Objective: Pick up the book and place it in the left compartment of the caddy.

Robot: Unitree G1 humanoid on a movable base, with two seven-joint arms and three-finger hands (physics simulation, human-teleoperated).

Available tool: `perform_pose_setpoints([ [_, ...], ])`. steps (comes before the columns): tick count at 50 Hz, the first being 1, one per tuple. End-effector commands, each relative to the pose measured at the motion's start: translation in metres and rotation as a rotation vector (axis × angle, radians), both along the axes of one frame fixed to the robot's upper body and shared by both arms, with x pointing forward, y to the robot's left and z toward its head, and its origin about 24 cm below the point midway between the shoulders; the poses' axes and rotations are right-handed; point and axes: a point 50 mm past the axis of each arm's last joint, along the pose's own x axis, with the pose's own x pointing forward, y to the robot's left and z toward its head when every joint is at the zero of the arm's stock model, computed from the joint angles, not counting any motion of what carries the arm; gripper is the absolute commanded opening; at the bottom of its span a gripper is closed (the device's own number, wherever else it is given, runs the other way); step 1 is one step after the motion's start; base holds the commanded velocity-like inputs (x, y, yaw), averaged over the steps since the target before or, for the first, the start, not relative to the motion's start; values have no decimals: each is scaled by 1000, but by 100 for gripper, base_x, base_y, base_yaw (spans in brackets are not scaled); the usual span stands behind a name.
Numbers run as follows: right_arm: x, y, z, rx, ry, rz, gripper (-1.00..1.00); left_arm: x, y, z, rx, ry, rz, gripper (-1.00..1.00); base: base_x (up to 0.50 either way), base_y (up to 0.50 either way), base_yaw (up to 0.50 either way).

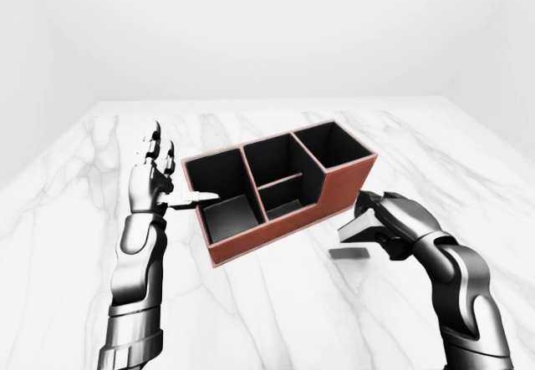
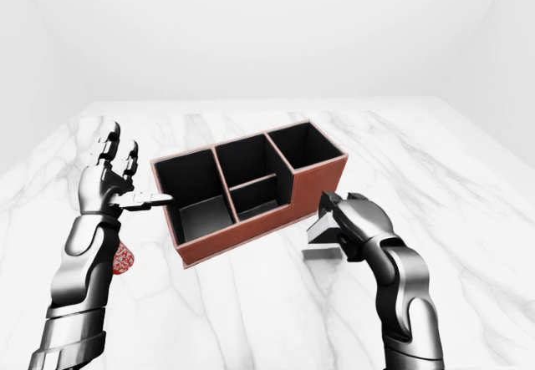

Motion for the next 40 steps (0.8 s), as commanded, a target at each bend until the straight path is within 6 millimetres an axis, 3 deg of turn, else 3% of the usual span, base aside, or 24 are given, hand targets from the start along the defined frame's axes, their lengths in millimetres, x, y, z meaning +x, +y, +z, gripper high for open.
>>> perform_pose_setpoints([
  [1, -9, 5, 31, 19, -142, 17, -100, 0, 0, -1, -2, 4, -4, 100, 0, 0, 0],
  [16, -19, 20, 73, 69, -301, 64, -100, 0, 0, 0, -3, -2, -5, 100, 0, 0, 0],
  [27, -28, 37, 82, 16, -312, 208, -100, 1, 0, -3, -7, 10, -7, 100, 0, 0, 0],
  [32, -41, 56, 90, -27, -311, 376, -100, 1, 0, -3, -7, 12, -7, 100, 0, 0, 0],
  [40, -40, 79, 108, -73, -378, 530, -100, 0, 1, -2, -9, 9, -6, 100, 0, 0, 0],
])
